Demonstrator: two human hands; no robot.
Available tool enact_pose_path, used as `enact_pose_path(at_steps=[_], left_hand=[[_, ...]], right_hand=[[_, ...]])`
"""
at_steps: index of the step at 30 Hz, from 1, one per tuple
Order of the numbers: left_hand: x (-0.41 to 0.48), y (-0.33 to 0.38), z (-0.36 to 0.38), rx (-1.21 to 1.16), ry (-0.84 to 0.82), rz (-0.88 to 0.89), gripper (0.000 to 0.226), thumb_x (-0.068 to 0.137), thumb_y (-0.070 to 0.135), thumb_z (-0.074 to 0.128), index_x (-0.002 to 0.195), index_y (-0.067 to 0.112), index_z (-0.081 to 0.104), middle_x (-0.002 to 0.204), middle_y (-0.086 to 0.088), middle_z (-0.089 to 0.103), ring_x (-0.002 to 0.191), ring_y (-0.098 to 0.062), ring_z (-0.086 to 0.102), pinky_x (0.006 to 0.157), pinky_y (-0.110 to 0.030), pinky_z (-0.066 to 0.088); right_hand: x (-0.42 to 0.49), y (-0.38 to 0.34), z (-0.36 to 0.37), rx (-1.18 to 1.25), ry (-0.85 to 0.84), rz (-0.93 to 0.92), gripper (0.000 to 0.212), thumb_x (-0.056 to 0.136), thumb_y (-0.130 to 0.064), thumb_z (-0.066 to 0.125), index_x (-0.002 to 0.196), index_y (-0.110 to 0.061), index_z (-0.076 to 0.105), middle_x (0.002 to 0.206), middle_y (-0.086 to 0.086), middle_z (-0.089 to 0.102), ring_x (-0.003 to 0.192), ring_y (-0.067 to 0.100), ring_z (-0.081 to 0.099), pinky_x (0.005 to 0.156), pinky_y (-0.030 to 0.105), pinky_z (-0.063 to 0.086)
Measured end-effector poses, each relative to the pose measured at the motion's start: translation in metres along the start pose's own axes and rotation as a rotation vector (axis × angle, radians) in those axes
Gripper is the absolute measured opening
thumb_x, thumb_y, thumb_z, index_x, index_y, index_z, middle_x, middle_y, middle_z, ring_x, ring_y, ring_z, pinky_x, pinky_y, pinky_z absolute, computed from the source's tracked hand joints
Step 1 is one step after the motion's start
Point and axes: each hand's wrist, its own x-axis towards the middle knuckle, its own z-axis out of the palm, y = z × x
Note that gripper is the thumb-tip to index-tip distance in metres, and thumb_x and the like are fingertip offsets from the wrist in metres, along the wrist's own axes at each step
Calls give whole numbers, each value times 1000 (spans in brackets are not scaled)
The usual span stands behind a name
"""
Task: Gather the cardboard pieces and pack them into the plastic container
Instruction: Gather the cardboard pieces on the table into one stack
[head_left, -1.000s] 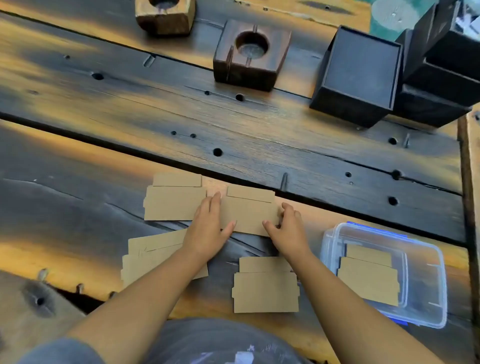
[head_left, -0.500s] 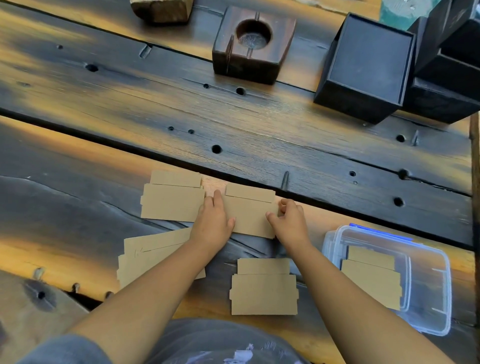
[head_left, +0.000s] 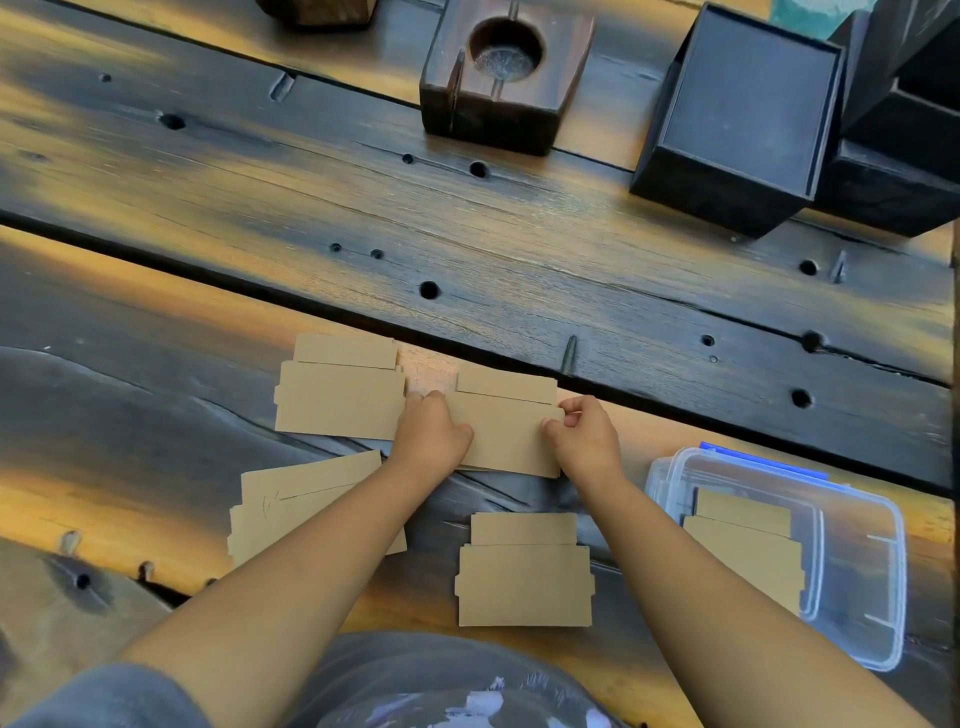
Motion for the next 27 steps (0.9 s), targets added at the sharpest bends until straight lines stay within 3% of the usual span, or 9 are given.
enact_pose_path(at_steps=[7,10,14,17,27], left_hand=[[-18,-6,2,-114,-7,9,38,84,19,62,119,6,58,120,-13,57,109,-31,57,87,-34,50],[-33,-11,2,-167,-14,5,35,85,17,61,119,9,59,117,-9,61,108,-27,59,80,-29,46],[-56,-21,4,-256,-28,25,30,83,14,60,113,14,64,109,-6,68,104,-23,63,87,-36,54],[-74,-30,6,-297,-44,43,31,82,15,60,111,20,65,110,-3,68,102,-19,64,90,-39,55],[-124,-51,28,-341,-102,67,28,84,23,61,111,23,61,104,3,65,97,-17,63,82,-31,52]], right_hand=[[-15,6,-9,21,33,-55,23,85,-13,62,107,-16,57,87,-7,55,87,17,54,77,29,41],[-26,11,-13,58,28,-86,20,84,-11,60,101,-20,56,80,-11,53,83,17,54,79,35,47],[-43,23,-19,116,-3,-110,20,84,-10,59,100,-22,59,83,-7,56,82,18,56,81,43,52],[-59,34,-22,127,-26,-129,16,88,-9,58,99,-21,60,85,-4,58,84,18,57,82,41,51],[-99,76,-21,40,-29,-107,19,88,-12,58,106,-19,61,97,-1,64,93,20,63,82,35,50]])
